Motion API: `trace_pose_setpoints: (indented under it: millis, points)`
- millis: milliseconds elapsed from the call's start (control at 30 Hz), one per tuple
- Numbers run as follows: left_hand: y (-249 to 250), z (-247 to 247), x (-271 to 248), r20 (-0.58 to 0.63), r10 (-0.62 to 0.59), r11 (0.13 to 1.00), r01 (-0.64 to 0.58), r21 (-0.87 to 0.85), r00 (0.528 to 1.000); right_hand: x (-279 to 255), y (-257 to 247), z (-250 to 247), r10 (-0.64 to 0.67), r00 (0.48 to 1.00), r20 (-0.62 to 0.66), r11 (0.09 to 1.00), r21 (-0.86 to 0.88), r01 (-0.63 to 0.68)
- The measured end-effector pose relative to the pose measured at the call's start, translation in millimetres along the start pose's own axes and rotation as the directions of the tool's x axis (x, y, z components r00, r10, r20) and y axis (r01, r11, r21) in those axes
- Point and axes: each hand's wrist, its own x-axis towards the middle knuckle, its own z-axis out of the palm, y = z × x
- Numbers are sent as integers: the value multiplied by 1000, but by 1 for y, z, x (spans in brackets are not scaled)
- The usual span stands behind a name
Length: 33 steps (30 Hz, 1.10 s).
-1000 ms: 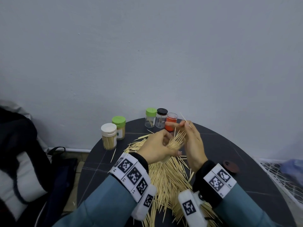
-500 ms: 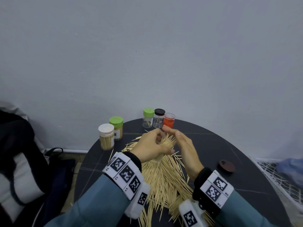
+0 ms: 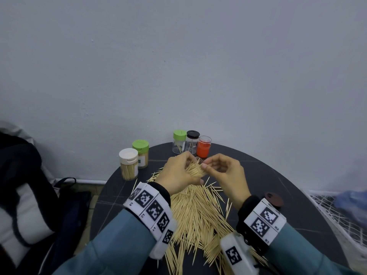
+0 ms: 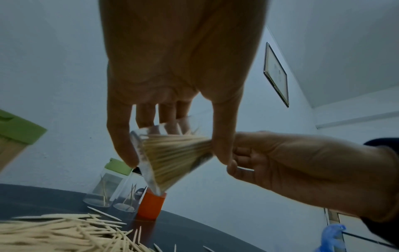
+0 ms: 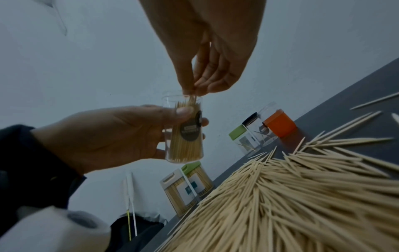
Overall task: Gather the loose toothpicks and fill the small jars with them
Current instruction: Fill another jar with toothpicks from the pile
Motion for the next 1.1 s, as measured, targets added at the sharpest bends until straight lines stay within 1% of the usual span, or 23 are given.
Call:
trace_pose_setpoints:
  millis: [133,267,333,433,467,500,533,567,600,633,667,700,733,767,833,900,967,1033,1100]
  points:
    - [2,1,0,20,43,998,-44,36,999,0,-6,-2,-19,997,-70,999,-39,16]
    - [3,0,0,4,49,999,-50,16,999,-1,-14,-5,-49,999,3,988,-148,49]
    - [3,-1,0,-5,48,999,-48,12,999,0,-17,-6,-63,998,-6,985,-159,62]
    - [3,-3,0,-18,32,999,-32,18,999,9,-13,-12,1,998,-63,994,-108,-8]
    - [3,-5,0,-23,26,999,-25,24,999,14,-8,-15,44,997,-63,991,-123,-52]
    - [3,-6,0,-29,19,999,-18,34,999,21,-1,-20,105,994,-44,977,-181,-111]
    - [3,-7,1,-34,11,999,-9,42,999,27,7,-26,191,982,0,939,-292,-183]
    - [3,-8,1,-37,3,999,-2,45,999,34,16,-31,299,953,55,858,-452,-243]
    - [3,-9,1,-37,-4,999,5,43,999,39,26,-37,416,905,94,739,-615,-275]
    - [3,-9,1,-35,-9,999,10,43,999,43,36,-42,517,849,111,613,-741,-276]
    - [3,-10,1,-32,-14,999,15,44,999,46,44,-46,587,802,114,510,-822,-256]
    - [3,-10,1,-28,-18,999,19,46,999,47,51,-48,632,767,113,442,-865,-237]
    - [3,-10,1,-24,-23,999,24,47,999,48,58,-50,661,742,111,404,-886,-228]
    - [3,-10,1,-19,-29,998,30,46,999,49,65,-50,676,728,113,384,-897,-217]
    - [3,-9,1,-12,-38,998,38,51,999,49,72,-46,677,726,122,374,-907,-196]
    - [3,-9,0,-7,-41,998,41,56,999,49,75,-39,646,749,147,402,-900,-169]
    - [3,-9,1,-4,-45,997,45,55,999,47,70,-28,623,759,191,442,-886,-141]
    - [2,-10,1,-7,-47,997,47,54,999,43,62,-16,611,749,255,486,-868,-101]
    - [2,-10,1,-13,-44,998,45,54,999,37,54,-3,620,721,309,509,-858,-71]
